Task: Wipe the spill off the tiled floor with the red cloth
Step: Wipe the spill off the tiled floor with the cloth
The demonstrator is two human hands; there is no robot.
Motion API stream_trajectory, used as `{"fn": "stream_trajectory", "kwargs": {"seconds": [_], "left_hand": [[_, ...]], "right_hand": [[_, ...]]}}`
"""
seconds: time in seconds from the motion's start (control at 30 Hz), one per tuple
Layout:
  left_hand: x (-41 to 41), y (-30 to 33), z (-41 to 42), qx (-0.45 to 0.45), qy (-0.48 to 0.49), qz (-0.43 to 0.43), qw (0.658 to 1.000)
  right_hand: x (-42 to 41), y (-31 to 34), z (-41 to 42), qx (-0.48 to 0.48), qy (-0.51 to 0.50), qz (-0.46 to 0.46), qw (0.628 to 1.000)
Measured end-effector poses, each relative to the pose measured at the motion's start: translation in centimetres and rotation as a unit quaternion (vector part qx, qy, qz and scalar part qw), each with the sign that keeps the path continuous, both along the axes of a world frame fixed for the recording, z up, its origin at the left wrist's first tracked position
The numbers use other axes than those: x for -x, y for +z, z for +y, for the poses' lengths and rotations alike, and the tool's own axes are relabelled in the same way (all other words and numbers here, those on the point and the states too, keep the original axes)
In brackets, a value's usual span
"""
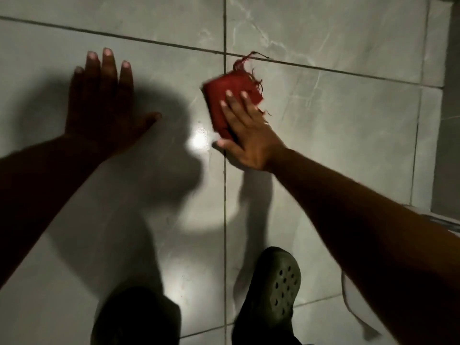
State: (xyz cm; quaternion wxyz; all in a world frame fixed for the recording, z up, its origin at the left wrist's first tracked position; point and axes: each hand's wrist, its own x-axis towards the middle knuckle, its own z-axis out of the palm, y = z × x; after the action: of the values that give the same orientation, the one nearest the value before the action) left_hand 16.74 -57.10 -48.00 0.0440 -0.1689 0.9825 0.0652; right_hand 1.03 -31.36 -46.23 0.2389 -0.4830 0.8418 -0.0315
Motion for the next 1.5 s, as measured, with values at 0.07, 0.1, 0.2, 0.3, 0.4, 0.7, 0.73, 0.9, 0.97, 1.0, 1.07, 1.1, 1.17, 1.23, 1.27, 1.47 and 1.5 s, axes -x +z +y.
{"fn": "stream_trajectory", "kwargs": {"seconds": [0.07, 0.1, 0.2, 0.3, 0.4, 0.7, 0.73, 0.9, 0.97, 1.0, 1.07, 1.1, 1.17, 1.23, 1.27, 1.47, 1.5], "left_hand": [[0.1, -0.1, 0.0, 0.016, -0.006, 0.006, 1.000], [0.2, -0.2, 0.0, 0.018, -0.007, 0.009, 1.000], [0.0, -0.4, 0.3, 0.012, 0.007, 0.013, 1.000], [-0.8, -0.5, 1.1, -0.003, 0.013, 0.014, 1.000], [-1.7, -0.6, 1.8, -0.016, 0.011, 0.004, 1.000], [-1.6, 0.9, 3.2, -0.019, 0.017, -0.029, 0.999], [-1.6, 1.3, 3.4, -0.019, 0.017, -0.035, 0.999], [-2.2, 2.3, 4.7, -0.018, 0.011, -0.037, 0.999], [-2.9, 2.4, 5.0, -0.022, 0.024, -0.045, 0.998], [-3.4, 2.3, 5.0, -0.024, 0.033, -0.049, 0.998], [-4.4, 2.1, 5.0, -0.033, 0.041, -0.058, 0.997], [-4.8, 2.0, 5.1, -0.035, 0.043, -0.062, 0.997], [-5.3, 1.9, 5.5, -0.043, 0.060, -0.075, 0.994], [-5.1, 2.3, 6.9, -0.069, 0.094, -0.084, 0.990], [-4.8, 2.7, 7.9, -0.082, 0.101, -0.090, 0.987], [-1.8, 6.5, 17.2, -0.180, 0.041, -0.133, 0.974], [-1.1, 6.8, 18.6, -0.210, 0.045, -0.127, 0.968]], "right_hand": [[1.5, 0.2, 5.2, -0.009, -0.018, 0.003, 1.000], [2.0, 0.4, 7.6, -0.024, -0.082, 0.004, 0.996], [1.2, 0.5, 12.7, -0.073, -0.334, -0.009, 0.940], [-0.9, -0.3, 13.7, -0.071, -0.548, -0.026, 0.833], [-2.0, -0.8, 10.1, -0.095, -0.685, -0.026, 0.722], [-11.7, 0.1, 2.2, -0.012, -0.248, -0.027, 0.968], [-12.3, 0.3, 3.6, -0.017, -0.174, -0.036, 0.984], [-10.9, 0.7, 13.1, -0.071, -0.085, -0.049, 0.993], [-10.6, 1.0, 15.8, -0.083, -0.237, -0.072, 0.965], [-10.6, 0.9, 16.6, -0.089, -0.320, -0.070, 0.941], [-9.4, 0.4, 16.2, -0.105, -0.469, -0.057, 0.875], [-8.4, 0.2, 15.0, -0.112, -0.539, -0.063, 0.832], [-6.5, -0.1, 11.8, -0.129, -0.637, -0.085, 0.755], [-6.2, 0.0, 10.1, -0.132, -0.587, -0.089, 0.794], [-7.0, 0.2, 9.9, -0.121, -0.510, -0.090, 0.847], [-9.5, 4.0, 14.4, 0.007, -0.333, -0.174, 0.927], [-8.7, 4.6, 14.8, 0.051, -0.378, -0.143, 0.913]]}}
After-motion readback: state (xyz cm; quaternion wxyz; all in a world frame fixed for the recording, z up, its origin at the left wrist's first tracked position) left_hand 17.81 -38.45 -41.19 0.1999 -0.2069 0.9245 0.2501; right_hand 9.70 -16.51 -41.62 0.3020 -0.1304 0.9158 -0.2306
